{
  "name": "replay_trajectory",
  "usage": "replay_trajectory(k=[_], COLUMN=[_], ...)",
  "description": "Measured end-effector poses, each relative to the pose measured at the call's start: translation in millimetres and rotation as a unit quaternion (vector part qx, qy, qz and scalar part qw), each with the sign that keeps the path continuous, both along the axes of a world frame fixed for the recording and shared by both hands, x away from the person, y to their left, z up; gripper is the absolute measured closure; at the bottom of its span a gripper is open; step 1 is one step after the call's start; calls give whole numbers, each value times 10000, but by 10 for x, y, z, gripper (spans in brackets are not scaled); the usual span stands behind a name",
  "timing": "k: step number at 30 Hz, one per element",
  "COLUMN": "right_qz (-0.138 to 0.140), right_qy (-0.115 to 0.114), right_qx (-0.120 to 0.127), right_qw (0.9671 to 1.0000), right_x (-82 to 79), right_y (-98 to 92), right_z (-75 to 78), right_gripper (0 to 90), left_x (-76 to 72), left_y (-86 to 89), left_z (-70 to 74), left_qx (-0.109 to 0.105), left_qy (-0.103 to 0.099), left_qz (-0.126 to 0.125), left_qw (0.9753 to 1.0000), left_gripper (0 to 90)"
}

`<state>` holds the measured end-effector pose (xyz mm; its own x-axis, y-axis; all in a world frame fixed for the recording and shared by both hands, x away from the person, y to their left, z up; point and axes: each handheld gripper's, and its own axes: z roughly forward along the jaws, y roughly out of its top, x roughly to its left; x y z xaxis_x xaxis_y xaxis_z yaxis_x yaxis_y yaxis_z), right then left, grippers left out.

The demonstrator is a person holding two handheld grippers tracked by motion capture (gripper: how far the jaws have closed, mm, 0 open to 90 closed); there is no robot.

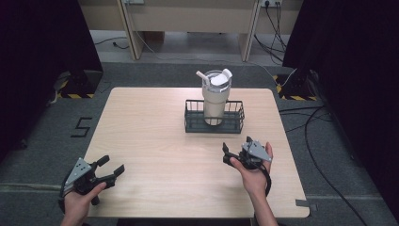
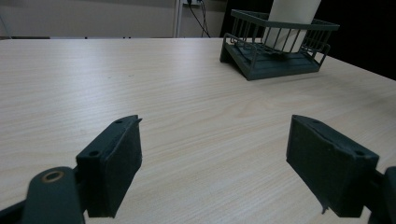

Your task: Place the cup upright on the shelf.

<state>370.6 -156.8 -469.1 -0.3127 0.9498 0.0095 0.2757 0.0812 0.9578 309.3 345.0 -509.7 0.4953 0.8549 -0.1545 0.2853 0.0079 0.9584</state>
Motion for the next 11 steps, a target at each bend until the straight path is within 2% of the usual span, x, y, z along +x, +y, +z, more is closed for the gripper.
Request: replay_trajectory(k=[4, 11], right_qz=[-62, -114], right_qy=[-36, -50], right_qx=[47, 108], right_qw=[10000, 9999], right_x=[-157, -298], right_y=[-75, -135], right_z=[-57, -183], right_gripper=[90, 135], left_x=[-3, 3], left_y=[-2, 2], left_z=[0, -2], left_qx=[2, 7], left_qy=[5, 15], left_qz=[8, 19], left_qw=[10000, 10000], left_gripper=[175, 174])
